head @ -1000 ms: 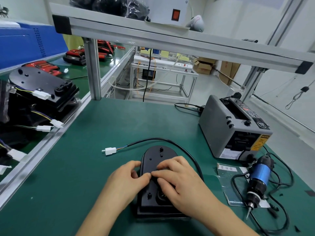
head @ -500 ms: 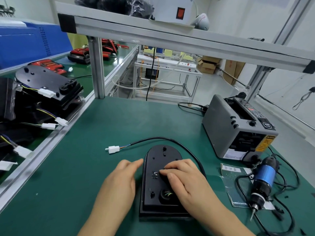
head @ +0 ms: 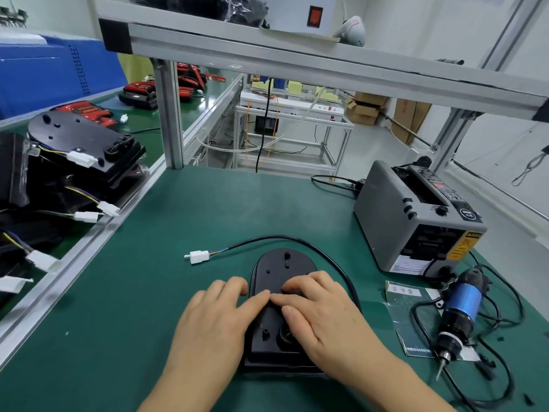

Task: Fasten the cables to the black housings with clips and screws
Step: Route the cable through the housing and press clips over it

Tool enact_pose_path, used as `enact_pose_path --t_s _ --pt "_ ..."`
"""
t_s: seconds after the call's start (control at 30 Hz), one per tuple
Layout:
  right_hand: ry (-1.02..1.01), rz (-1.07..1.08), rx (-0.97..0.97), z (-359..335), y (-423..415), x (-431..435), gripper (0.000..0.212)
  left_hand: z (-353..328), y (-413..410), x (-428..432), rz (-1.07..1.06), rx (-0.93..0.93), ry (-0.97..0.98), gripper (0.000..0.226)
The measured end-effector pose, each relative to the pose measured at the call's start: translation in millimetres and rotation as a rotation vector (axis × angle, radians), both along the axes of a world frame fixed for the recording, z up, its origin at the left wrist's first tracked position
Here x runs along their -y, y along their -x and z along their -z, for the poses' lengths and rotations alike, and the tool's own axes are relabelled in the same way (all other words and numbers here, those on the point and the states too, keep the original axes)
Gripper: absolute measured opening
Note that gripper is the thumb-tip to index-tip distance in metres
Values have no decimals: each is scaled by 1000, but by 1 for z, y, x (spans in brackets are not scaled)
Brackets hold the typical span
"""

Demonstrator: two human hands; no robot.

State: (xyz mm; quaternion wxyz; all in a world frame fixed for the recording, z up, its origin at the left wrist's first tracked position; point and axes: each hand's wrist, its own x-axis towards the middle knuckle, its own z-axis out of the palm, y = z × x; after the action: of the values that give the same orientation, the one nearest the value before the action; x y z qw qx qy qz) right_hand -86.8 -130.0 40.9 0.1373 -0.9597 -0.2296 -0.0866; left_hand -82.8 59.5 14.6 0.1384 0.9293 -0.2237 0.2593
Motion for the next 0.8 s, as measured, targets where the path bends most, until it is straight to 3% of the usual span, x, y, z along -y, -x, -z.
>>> enact_pose_path --t_s 0.23,0.5,0.63,0.8 --pt "-413 83 -223 7 -3 14 44 -5 -7 -7 39 69 -119 62" --pt "-429 85 -204 12 -3 13 43 -4 -6 -5 83 82 -160 55" --pt "-440 88 -198 12 -1 13 44 -14 -5 -6 120 -46 -103 67" --pt "-480 77 -233 12 -1 14 43 -16 2 1 111 -202 31 60"
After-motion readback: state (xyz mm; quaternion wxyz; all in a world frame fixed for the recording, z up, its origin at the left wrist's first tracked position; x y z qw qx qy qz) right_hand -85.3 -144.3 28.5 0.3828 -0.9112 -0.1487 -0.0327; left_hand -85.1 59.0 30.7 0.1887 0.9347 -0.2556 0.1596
